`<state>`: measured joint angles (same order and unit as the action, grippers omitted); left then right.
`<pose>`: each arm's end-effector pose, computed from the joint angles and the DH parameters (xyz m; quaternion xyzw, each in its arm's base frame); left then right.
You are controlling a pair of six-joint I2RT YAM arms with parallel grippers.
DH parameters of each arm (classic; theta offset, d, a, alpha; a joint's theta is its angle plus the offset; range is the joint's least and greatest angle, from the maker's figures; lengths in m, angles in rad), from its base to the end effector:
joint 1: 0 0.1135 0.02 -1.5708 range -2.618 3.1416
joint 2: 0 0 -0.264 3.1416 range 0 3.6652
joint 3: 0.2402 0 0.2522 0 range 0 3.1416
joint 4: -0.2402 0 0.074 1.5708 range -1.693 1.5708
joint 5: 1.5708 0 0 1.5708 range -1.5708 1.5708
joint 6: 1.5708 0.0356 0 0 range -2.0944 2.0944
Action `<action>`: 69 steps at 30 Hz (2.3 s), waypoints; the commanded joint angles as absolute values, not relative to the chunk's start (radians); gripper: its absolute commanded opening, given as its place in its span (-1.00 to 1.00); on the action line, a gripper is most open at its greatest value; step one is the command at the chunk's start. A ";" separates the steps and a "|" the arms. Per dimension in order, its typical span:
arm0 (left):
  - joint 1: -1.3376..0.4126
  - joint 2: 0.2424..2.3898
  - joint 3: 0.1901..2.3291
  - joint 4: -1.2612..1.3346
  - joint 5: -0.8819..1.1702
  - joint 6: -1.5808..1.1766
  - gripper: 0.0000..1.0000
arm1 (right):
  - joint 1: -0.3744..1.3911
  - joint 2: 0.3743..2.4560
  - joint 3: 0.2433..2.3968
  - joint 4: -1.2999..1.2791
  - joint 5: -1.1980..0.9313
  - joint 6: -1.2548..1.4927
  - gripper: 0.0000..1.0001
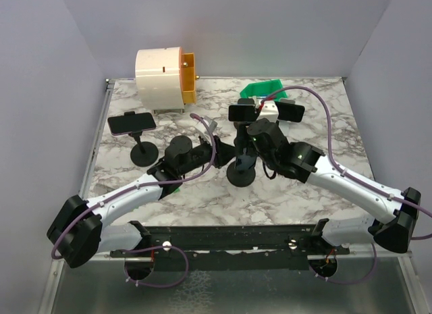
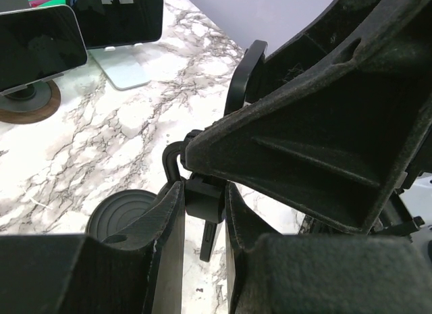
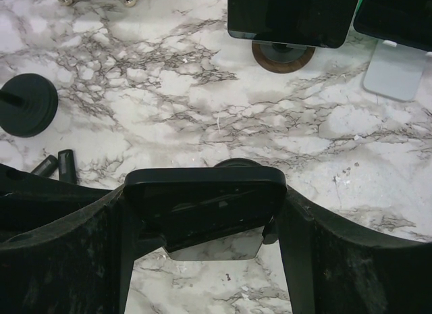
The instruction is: Remove the phone from the phone stand
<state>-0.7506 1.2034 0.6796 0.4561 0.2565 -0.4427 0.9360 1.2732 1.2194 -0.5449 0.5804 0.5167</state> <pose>0.1953 -0.1945 0.2820 0.1974 0.7027 -0.4578 0.5077 0.1795 0.2108 0.3542 -0.0456 0.8565 0.1081 0.5027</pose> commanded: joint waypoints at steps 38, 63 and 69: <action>-0.698 1.169 0.539 0.606 0.137 -0.763 -1.00 | 0.920 1.141 1.107 -0.666 0.707 0.570 -0.99; -0.680 1.307 0.572 0.662 0.217 -0.793 -1.00 | 0.920 1.086 1.117 -0.581 0.466 0.579 -0.99; -0.678 1.332 0.591 0.676 0.234 -0.790 -1.00 | 0.920 1.059 1.100 -0.526 0.372 0.577 -0.99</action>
